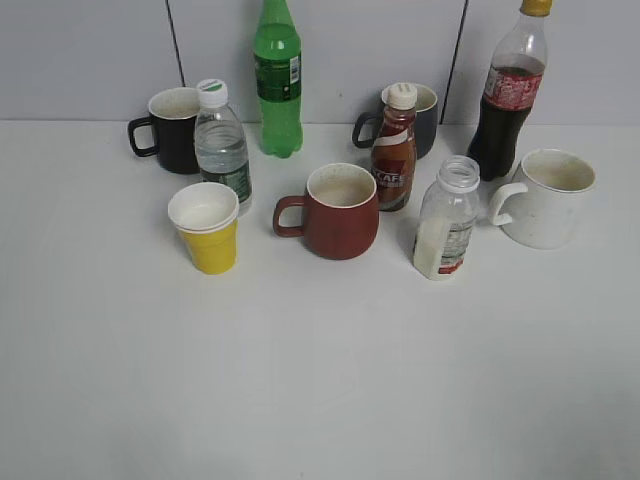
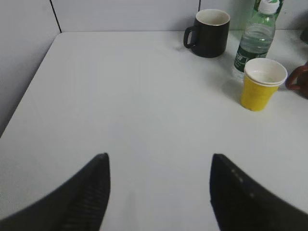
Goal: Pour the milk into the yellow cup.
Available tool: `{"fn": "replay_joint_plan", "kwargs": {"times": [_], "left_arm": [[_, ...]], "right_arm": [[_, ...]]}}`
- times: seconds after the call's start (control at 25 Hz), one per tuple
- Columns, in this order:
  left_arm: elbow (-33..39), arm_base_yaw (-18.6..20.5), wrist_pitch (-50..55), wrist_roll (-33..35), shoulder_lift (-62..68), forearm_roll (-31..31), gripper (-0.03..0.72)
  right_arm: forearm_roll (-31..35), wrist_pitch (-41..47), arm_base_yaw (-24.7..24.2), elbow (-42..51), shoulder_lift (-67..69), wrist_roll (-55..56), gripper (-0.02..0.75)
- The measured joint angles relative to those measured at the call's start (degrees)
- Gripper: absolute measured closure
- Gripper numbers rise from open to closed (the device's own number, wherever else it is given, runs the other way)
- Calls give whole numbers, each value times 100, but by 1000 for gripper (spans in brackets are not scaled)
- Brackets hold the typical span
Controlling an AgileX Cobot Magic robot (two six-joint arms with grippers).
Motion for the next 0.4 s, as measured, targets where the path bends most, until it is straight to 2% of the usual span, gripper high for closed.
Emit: {"fn": "replay_joint_plan", "kwargs": {"times": [0.4], "left_arm": [[0, 0, 0, 0, 0, 0, 214]], "right_arm": [[2, 0, 0, 0, 0, 0, 223]]}}
